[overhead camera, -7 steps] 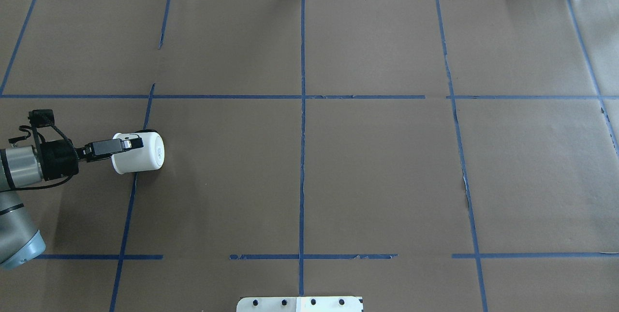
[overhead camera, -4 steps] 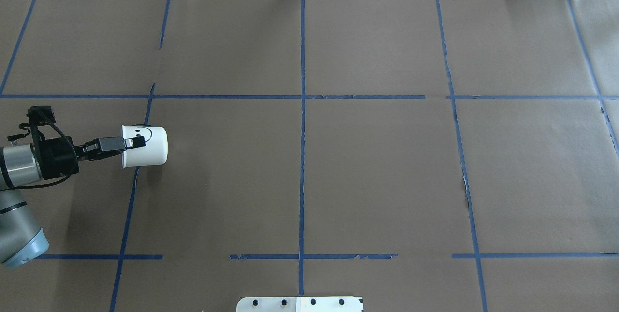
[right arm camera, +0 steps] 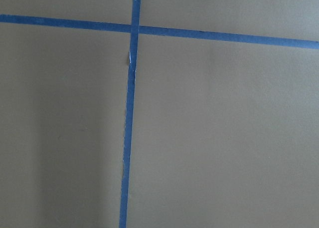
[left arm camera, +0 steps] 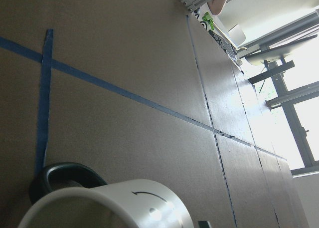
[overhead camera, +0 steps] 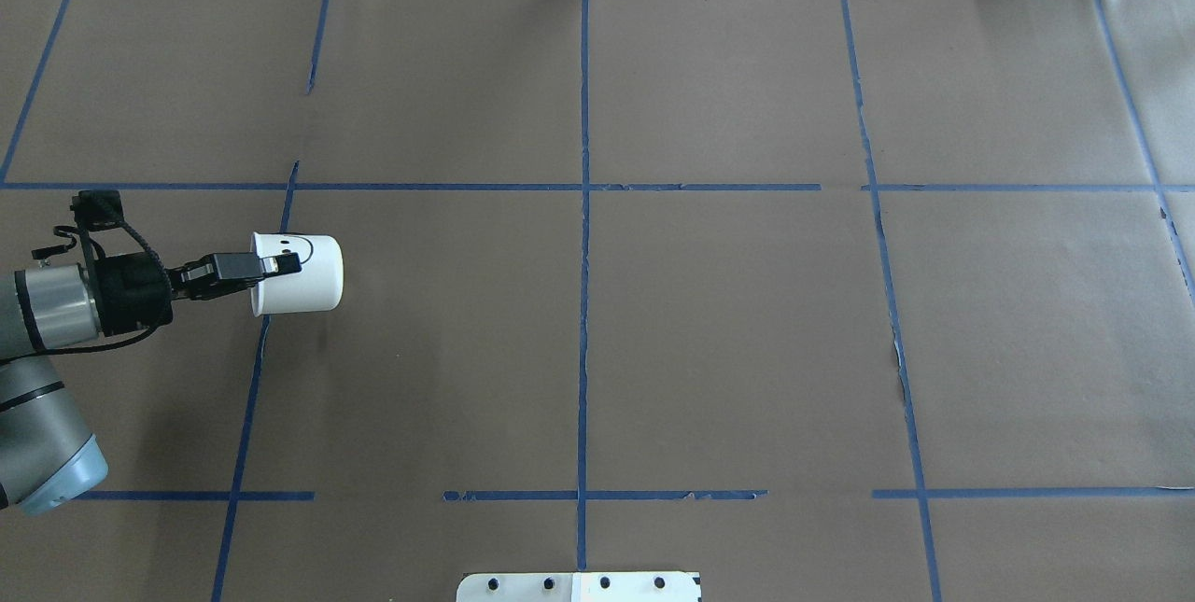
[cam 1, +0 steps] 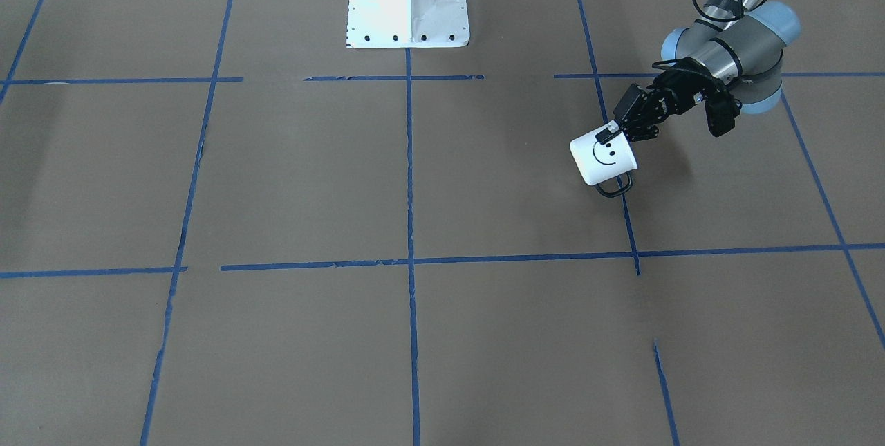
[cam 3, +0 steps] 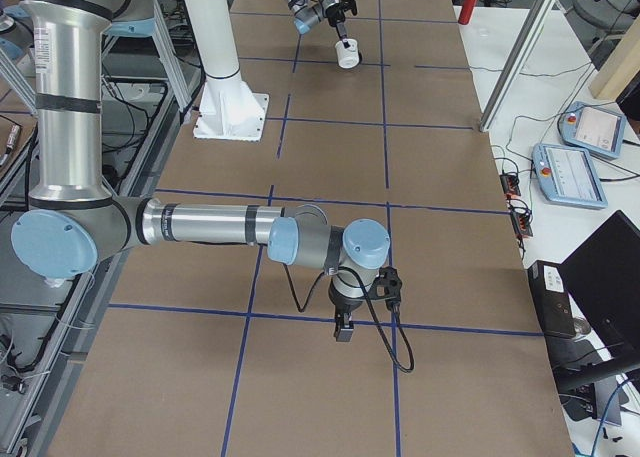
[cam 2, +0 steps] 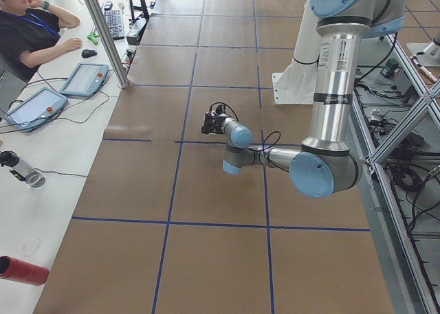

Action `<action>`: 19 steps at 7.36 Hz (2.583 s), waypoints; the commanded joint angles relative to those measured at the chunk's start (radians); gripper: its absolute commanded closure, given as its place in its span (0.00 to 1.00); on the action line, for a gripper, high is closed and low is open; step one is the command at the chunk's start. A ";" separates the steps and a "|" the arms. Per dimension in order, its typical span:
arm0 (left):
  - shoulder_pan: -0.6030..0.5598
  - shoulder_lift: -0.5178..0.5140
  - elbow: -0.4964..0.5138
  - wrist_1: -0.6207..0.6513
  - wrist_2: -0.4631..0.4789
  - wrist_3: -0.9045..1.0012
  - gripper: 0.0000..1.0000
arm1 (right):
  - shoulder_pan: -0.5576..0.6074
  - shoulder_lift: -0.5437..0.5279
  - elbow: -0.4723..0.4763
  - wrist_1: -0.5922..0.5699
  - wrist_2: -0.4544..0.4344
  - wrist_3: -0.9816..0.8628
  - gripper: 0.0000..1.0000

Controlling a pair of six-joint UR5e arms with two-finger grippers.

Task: Flip mug
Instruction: 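Lift the white mug with the left gripper and carry it toward the table center, then rotate the mug upright with the left gripper and lower it onto the table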

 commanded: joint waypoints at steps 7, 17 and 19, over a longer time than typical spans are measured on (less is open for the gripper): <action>0.018 -0.585 -0.321 1.569 0.008 -0.002 1.00 | 0.000 0.000 0.000 0.000 0.000 0.000 0.00; 0.211 -0.932 0.090 1.915 0.009 -0.052 1.00 | 0.000 0.000 0.000 0.000 0.000 0.000 0.00; 0.213 -0.932 0.090 1.912 0.009 -0.051 0.89 | 0.000 0.000 0.000 0.000 0.000 0.000 0.00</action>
